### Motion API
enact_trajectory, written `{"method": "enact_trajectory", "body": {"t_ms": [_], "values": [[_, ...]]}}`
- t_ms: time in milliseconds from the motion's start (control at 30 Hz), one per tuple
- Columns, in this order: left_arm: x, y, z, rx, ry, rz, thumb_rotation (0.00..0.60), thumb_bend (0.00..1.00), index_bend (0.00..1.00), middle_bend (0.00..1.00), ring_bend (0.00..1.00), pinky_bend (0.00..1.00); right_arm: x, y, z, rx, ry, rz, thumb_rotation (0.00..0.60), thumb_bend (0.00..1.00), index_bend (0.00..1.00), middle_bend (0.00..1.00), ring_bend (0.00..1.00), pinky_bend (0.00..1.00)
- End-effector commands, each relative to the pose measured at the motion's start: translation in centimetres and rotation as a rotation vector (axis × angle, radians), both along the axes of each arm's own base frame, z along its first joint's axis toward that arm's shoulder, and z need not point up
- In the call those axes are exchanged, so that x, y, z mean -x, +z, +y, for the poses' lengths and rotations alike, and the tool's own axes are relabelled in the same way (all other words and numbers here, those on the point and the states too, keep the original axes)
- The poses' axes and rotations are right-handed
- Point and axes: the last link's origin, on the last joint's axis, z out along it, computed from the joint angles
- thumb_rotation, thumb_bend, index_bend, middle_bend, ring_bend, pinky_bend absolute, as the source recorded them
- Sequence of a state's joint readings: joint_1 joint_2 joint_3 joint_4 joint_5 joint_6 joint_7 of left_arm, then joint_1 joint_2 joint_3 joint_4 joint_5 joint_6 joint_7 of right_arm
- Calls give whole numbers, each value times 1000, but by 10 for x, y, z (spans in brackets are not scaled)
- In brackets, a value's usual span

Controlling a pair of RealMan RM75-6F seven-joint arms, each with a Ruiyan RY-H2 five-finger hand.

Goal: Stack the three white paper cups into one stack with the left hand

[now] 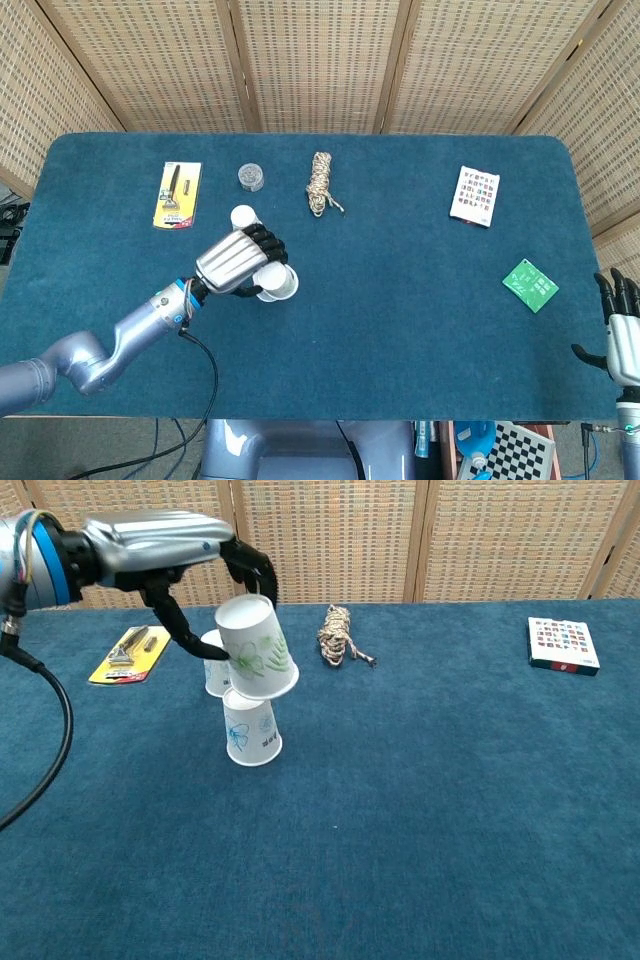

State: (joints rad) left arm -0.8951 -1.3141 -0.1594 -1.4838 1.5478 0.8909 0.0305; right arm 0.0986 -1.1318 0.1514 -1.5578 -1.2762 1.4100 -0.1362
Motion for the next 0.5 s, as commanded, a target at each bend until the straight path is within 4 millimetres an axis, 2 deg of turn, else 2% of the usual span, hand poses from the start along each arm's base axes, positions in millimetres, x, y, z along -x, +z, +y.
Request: {"method": "enact_trajectory", "body": {"t_ms": [33, 200, 267, 500], "values": [[14, 12, 9, -26, 62, -7, 600, 229, 382, 343, 283, 241, 0, 0, 0, -1, 0, 1, 600, 0, 41, 0, 0, 0], [30, 11, 14, -23, 110, 2, 600, 228, 382, 343, 283, 241, 0, -2, -1, -5, -1, 5, 600, 0, 41, 0, 0, 0], [34, 5, 15, -3, 134, -3, 600, 229, 382, 343, 283, 241, -1, -3, 0, -8, 2, 7, 600, 0, 41, 0, 0, 0], [35, -4, 16, 25, 137, 1, 600, 229, 382, 343, 283, 241, -1, -4, 0, -6, 1, 9, 600, 0, 41, 0, 0, 0]]}}
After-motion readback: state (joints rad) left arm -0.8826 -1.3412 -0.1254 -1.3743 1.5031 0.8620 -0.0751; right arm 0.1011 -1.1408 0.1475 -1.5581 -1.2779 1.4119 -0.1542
